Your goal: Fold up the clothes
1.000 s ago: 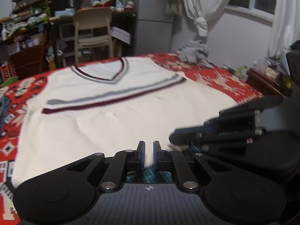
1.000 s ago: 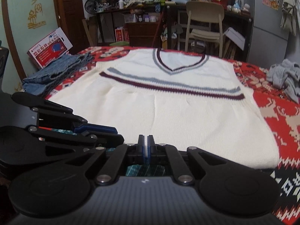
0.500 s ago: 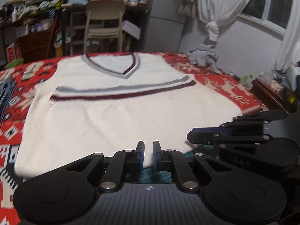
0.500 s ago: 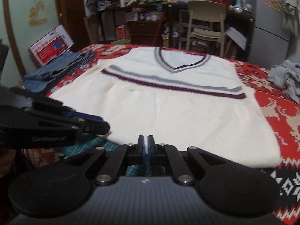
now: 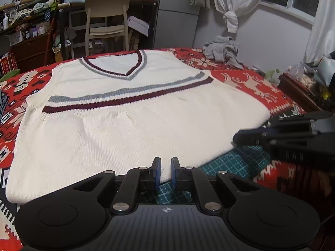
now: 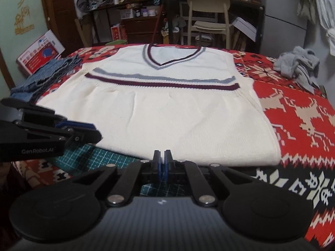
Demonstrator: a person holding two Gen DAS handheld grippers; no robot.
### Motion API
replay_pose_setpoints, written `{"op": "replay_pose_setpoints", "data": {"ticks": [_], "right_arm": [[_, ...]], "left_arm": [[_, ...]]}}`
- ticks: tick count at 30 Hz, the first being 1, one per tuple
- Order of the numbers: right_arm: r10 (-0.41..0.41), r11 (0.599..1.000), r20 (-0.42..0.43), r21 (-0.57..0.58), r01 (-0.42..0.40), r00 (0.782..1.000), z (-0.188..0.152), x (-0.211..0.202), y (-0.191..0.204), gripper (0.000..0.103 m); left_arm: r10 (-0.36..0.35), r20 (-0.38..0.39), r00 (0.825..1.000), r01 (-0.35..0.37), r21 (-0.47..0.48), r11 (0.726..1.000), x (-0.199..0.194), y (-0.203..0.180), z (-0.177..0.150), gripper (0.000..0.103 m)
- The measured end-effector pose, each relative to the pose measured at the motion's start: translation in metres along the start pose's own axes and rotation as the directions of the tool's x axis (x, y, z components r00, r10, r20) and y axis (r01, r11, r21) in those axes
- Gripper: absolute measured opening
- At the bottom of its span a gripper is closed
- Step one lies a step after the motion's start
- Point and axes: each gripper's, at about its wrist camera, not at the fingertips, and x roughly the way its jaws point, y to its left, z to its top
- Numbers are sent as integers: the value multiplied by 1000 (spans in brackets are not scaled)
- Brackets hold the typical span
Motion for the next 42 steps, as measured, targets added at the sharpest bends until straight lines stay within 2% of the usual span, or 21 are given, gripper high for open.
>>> {"op": "replay_pose_setpoints", "data": {"ticks": [3,7,14,21,24,33,38,42], "right_arm": [[-43,999,21,3,43,999,9,0,-8,5],[-79,997,-5,-17,79,997,11,10,-14,5],[-89,996,-15,11,89,996,-2,2,-23,4],[-112,993,15,40,111,994,10,-5,-35,5],[-129,990,-5,52,129,992,13,5,-44,5],[-162,983,-25,87,163,987,-9,-12,-60,3],[-181,978,20,108,178,983,2,-15,-68,7],[-208,976,-9,69,208,978,9,1,-72,7]], "left_arm": [[2,1,1000,-2,14,1000,4,-3,3,9],[9,-9,1000,-9,27,1000,9,-6,3,9],[6,-10,1000,-5,24,1000,7,-4,0,11],[-12,-11,1000,12,3,1000,7,0,0,12],[-18,-17,1000,18,-3,1000,8,1,1,11],[-11,-29,1000,11,1,1000,9,-1,3,12],[-13,-33,999,13,-6,1000,9,0,3,12],[-14,-36,999,14,-10,1000,10,1,4,12]]}}
